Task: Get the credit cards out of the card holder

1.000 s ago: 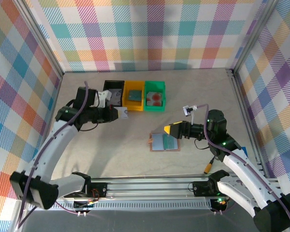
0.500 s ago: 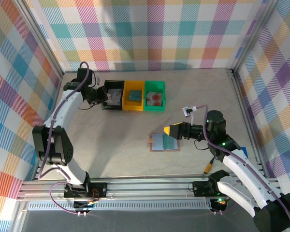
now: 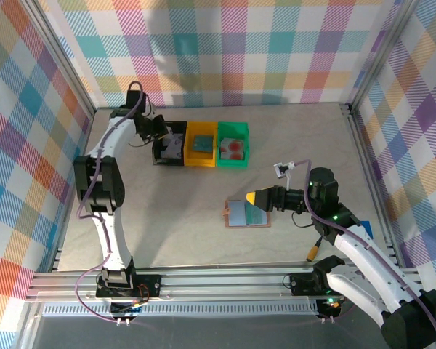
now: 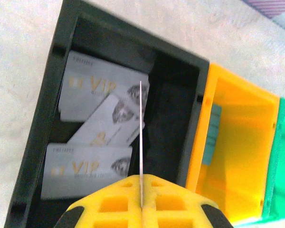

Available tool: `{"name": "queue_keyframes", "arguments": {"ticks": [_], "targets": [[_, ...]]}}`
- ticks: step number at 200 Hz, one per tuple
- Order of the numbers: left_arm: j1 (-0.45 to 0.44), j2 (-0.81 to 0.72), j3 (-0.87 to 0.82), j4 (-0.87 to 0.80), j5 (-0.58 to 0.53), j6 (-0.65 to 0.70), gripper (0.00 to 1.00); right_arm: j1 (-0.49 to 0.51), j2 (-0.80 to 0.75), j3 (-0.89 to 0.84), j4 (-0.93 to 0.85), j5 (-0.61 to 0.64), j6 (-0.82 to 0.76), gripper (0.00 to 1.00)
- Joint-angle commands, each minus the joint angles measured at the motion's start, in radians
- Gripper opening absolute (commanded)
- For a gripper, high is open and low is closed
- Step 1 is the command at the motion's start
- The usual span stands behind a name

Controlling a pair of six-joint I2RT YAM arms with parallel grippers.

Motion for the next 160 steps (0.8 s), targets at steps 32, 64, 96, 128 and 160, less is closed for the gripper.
{"name": "queue_keyframes", "arguments": {"ticks": [32, 64, 96, 128, 160], "targets": [[0.01, 0.123, 0.119, -0.096, 0.057, 0.054, 0.0, -0.002, 0.014, 0.004, 0.009, -0.012, 0.002, 0.93], [0.01, 0.151, 0.13, -0.078, 0.138, 0.042, 0.0, -0.001, 0.023, 0.007, 0.013, -0.015, 0.003, 0.93], [0.01, 0.171, 0.147, -0.077, 0.181, 0.042, 0.0, -0.001, 0.025, 0.007, 0.012, -0.015, 0.004, 0.93], [0.01, 0.195, 0.16, -0.088, 0.212, 0.044, 0.0, 0.004, 0.022, 0.001, 0.014, -0.015, 0.006, 0.93], [0.01, 0.207, 0.166, -0.106, 0.207, 0.057, 0.0, 0.007, 0.018, 0.003, 0.002, -0.014, 0.002, 0.93]]}}
